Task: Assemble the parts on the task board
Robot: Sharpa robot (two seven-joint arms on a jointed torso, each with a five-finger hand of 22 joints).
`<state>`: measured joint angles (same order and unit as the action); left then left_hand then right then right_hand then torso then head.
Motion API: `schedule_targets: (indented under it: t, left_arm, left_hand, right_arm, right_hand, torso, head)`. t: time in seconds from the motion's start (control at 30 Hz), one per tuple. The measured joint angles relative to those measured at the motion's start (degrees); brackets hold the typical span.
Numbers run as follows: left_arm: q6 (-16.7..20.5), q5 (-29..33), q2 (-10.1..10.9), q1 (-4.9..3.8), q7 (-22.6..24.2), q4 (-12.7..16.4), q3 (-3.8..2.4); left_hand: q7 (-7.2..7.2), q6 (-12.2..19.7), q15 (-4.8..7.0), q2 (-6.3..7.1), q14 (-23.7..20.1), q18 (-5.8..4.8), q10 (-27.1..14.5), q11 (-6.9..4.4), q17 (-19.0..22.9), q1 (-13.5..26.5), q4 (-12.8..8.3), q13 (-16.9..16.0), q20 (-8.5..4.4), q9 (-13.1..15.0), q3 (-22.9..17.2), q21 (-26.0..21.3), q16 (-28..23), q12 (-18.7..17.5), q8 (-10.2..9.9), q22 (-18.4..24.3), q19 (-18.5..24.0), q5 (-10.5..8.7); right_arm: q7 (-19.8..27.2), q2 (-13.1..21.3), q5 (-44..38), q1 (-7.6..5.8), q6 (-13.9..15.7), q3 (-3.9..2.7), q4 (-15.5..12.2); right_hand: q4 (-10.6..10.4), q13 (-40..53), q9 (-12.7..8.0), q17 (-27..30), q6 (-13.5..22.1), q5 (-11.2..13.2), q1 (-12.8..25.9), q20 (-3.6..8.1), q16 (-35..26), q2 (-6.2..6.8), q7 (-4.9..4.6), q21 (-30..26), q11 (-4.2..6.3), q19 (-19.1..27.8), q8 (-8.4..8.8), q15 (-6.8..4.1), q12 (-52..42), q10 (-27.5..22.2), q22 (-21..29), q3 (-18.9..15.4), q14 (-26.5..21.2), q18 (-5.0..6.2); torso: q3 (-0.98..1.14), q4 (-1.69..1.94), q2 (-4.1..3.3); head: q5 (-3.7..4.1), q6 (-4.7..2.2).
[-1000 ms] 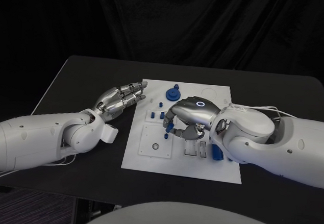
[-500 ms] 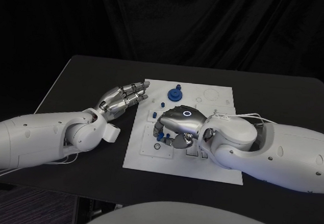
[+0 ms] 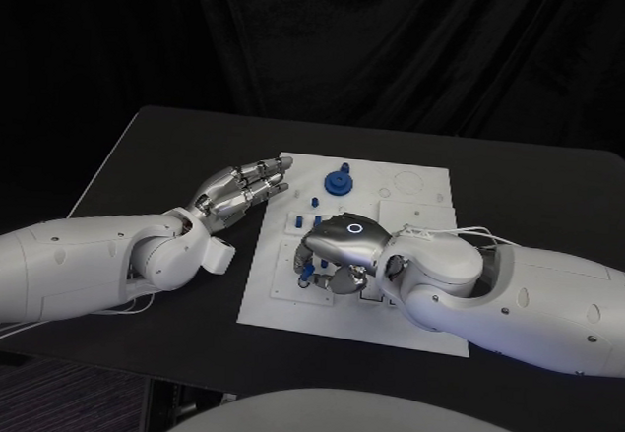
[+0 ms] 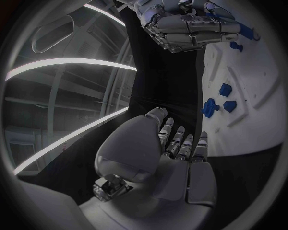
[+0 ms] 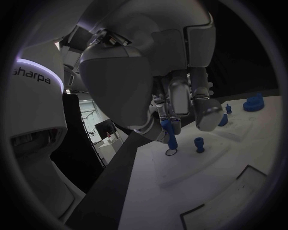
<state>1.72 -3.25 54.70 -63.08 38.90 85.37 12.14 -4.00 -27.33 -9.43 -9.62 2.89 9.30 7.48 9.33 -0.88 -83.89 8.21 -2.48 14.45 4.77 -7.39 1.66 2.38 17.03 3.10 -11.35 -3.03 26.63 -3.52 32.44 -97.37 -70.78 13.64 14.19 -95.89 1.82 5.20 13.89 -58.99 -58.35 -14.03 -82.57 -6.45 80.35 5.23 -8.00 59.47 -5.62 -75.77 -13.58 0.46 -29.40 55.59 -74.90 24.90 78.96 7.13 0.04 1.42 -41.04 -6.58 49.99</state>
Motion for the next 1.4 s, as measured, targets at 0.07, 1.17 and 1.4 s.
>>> schedule_targets:
  t: [0.07,1.17,1.4]
  left_arm:
    - [-0.1,0.0,0.0,0.0,0.0,-0.1,0.0]
    - [-0.6,0.0,-0.7,0.0,0.0,-1.0,0.01]
    - [-0.6,0.0,-0.7,0.0,0.0,-1.1,0.01]
  left_hand:
    - [0.0,0.0,-0.13,0.0,0.1,0.0,0.0,0.0,-0.1,0.0,0.0,0.0,0.2,0.0,0.0,0.0,0.0,0.0,0.0,-0.1,-0.2,0.0]
    - [-0.2,0.2,-0.41,0.01,0.4,-0.01,-0.2,0.2,-0.1,0.0,0.0,0.0,0.4,0.0,-0.3,0.0,0.3,0.0,0.0,-0.4,-0.4,0.0]
    - [-0.2,0.2,-0.41,0.01,0.4,-0.01,-0.2,0.2,-0.1,0.0,0.0,0.0,0.4,0.0,-0.3,0.0,0.3,0.0,0.0,-0.4,-0.4,0.0]
  right_arm:
    - [0.1,-0.1,-0.1,0.22,0.0,0.0,0.3]
    - [1.0,-0.1,-0.8,1.24,-0.4,-0.05,0.7]
    - [1.0,-0.2,-0.8,1.29,-0.6,-0.1,0.9]
  right_hand:
    - [0.0,0.0,0.0,0.0,0.0,0.1,0.0,0.0,0.0,0.0,0.0,0.0,0.0,0.0,0.0,0.0,0.1,0.0,0.0,0.0,0.0,0.0]
    - [0.2,0.3,0.6,0.4,0.0,0.6,-0.3,0.0,-0.3,-0.12,0.0,0.0,-0.08,0.0,0.1,0.0,0.1,0.3,0.0,-0.2,0.0,0.0]
    - [0.2,0.3,0.6,0.5,0.0,0.6,-0.3,0.0,-0.3,-0.19,0.0,0.0,-0.07,0.0,0.1,0.0,0.1,0.3,0.0,-0.2,0.0,0.0]
  torso:
    - [0.0,-0.01,0.0]
    - [0.05,-0.02,-0.05]
    - [0.07,-0.11,-0.01]
  head:
    - [-0.01,0.0]
    - [0.18,0.0]
    - [0.04,0.0]
